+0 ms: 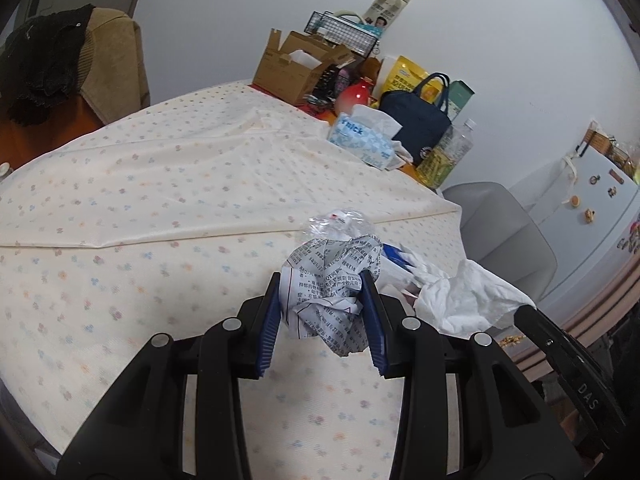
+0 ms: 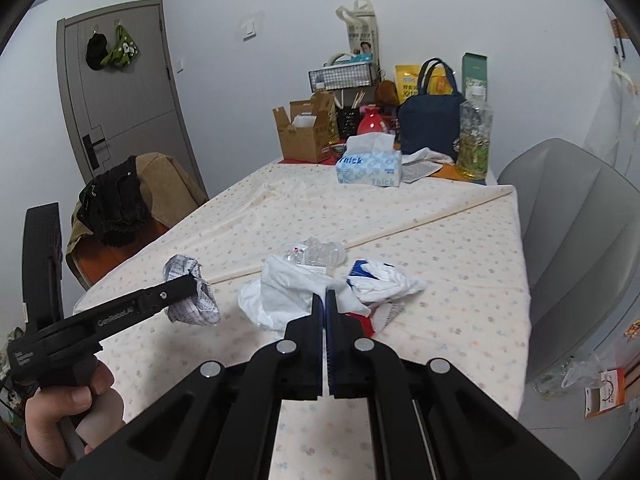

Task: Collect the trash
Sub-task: 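Carry the paper and tissue to the white bin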

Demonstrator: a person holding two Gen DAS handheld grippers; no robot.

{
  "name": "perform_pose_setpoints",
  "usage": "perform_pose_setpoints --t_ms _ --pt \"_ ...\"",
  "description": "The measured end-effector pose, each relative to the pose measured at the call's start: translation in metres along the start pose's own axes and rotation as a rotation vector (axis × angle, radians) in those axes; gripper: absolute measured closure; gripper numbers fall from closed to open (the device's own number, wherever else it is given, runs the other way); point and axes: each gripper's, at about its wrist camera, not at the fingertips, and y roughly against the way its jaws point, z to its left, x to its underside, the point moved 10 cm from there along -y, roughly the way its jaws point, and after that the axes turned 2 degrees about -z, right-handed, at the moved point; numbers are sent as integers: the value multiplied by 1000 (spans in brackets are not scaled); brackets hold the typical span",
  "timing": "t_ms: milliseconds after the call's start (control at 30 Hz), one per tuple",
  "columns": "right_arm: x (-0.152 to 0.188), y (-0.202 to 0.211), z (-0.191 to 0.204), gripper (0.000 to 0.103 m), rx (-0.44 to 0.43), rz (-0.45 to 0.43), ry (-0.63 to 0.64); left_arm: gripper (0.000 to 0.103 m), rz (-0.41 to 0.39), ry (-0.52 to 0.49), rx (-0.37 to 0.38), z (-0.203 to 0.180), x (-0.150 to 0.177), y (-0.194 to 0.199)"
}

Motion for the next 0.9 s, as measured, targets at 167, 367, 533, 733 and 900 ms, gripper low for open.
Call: perform_pose_setpoints --t_ms 167,367,533,733,900 --pt "12 22 -25 101 33 -8 -43 65 20 -38 32 -26 12 -2" --pt "27 48 -66 101 85 -22 -117 65 44 -107 77 -66 27 -4" --pt "41 74 -102 101 136 -34 -172 65 62 -161 116 -100 37 -8" --pt "57 107 -148 101 206 -52 -240 65 95 -227 166 -148 53 -17" --pt "71 137 -191 101 276 -74 -304 65 133 -289 213 -192 75 -25"
